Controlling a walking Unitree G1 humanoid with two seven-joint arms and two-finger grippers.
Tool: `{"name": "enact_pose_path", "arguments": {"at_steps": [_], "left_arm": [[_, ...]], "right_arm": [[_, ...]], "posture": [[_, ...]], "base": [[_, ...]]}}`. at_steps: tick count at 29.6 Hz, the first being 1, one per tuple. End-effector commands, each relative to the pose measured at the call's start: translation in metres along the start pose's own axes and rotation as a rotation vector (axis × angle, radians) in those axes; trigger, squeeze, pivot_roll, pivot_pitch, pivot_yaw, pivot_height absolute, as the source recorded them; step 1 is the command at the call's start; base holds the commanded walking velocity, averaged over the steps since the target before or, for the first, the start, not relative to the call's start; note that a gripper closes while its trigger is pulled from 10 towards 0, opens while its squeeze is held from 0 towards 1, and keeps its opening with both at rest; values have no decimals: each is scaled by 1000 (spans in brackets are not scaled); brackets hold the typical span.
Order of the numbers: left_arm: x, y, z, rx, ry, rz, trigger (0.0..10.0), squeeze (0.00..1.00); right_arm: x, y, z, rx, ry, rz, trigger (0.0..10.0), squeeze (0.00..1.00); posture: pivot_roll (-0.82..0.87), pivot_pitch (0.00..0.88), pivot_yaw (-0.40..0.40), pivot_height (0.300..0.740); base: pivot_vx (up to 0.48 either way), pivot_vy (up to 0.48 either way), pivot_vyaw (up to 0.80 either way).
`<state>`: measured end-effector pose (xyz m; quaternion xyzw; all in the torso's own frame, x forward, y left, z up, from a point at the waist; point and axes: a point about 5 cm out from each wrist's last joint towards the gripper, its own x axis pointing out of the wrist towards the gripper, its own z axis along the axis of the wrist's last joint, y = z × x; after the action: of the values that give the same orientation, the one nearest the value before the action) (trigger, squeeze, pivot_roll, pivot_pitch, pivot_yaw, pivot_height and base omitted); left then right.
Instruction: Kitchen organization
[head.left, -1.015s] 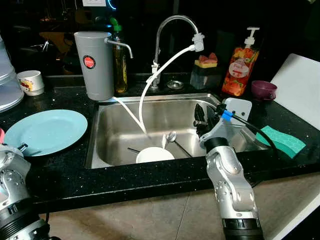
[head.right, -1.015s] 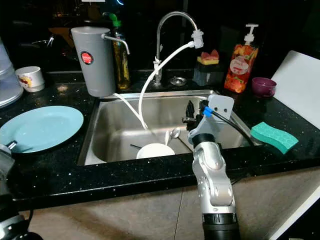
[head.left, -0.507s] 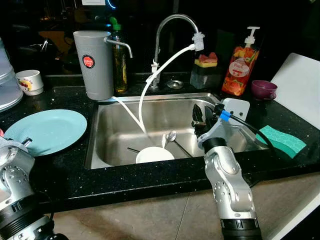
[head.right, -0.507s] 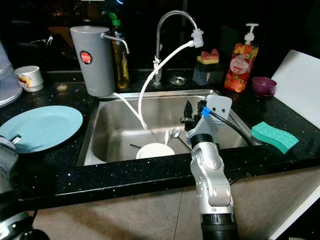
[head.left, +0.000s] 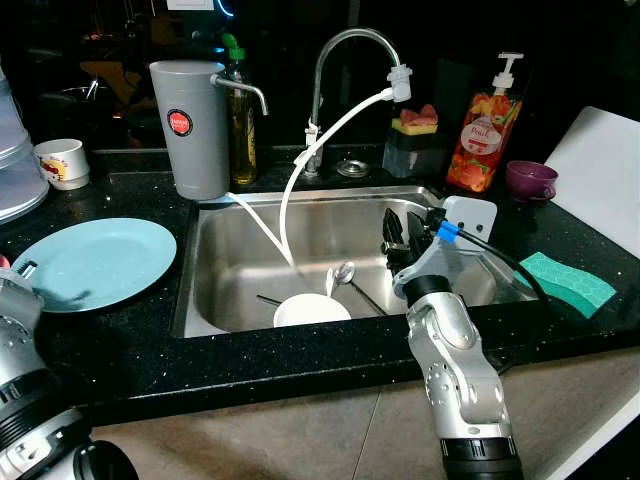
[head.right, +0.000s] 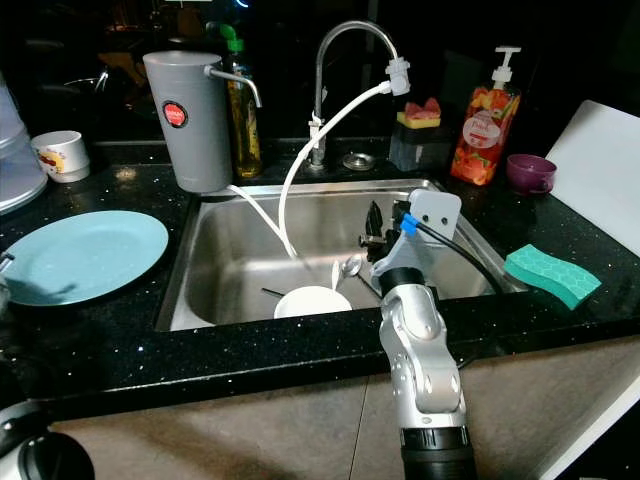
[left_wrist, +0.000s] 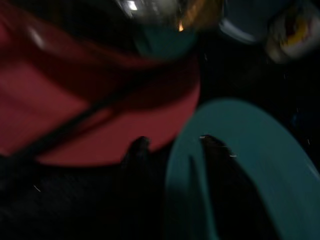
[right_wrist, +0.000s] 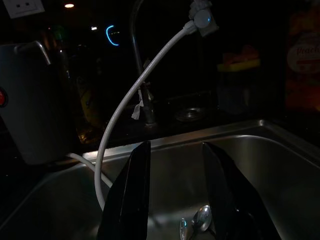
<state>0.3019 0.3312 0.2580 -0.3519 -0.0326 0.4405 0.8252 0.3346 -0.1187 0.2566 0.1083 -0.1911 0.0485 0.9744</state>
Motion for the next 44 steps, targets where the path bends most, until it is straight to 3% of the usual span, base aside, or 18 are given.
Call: {"name": "enact_pose_path", "arguments": {"at_steps": [1,6,7,14,20,22,23,25,26,37,41,42,43,44], "left_arm": [[-2,-1,-5,-9,30,3,10000,1000],[-4,-4,-19,-27,102,-20,10000,1000],[-5,-6,-22,-38,120,-33,10000,0],[-2,-5,-30,-79,172,-34,10000,0],[3,-1,-52,-82,292,-47,9765,0],[3,1,-54,-102,289,-45,6549,0],[3,2,-54,-102,281,-51,2784,0],[3,3,-54,-102,274,-57,2314,0],[4,3,-54,-98,275,-55,0,0],[7,6,-57,-77,286,-47,0,0],[5,-5,-51,-116,264,-155,0,0],[3,-11,-49,-143,261,-206,3294,0],[-3,-24,-41,-209,236,-310,10000,0],[-6,-28,-39,-228,231,-342,10000,0]], "right_arm": [[-1,-1,-1,7,5,-1,10000,0],[-1,-1,-1,5,3,3,10000,0],[0,-1,0,5,2,4,10000,0],[-1,-1,-1,4,4,4,10000,0],[0,-2,-1,2,4,4,10000,0],[1,-2,0,1,2,3,10000,0],[1,-2,0,-1,3,1,10000,0],[1,-3,0,-3,5,-1,10000,0],[1,-3,0,-4,6,-2,10000,0],[2,-3,-1,-7,9,1,10000,0],[2,-3,-1,-9,9,1,10000,0],[2,-3,-1,-9,9,1,10000,0],[2,-3,-1,-9,9,1,10000,0],[2,-3,-1,-9,9,1,10000,0]], "posture": [[189,97,-23,740],[189,94,-23,740],[189,94,-23,740],[187,89,-24,740],[181,90,-26,740],[181,90,-26,740],[178,92,-28,740],[179,92,-30,740],[179,93,-31,740],[181,91,-35,740],[180,91,-36,740],[180,91,-36,740],[180,91,-36,740],[180,91,-36,740]], "base": [[0,0,0],[0,0,0],[0,0,0],[0,0,0],[0,0,0],[0,0,0],[0,0,0],[0,0,0],[0,0,0],[0,0,0],[0,0,0],[0,0,0],[0,0,0],[0,0,0]]}}
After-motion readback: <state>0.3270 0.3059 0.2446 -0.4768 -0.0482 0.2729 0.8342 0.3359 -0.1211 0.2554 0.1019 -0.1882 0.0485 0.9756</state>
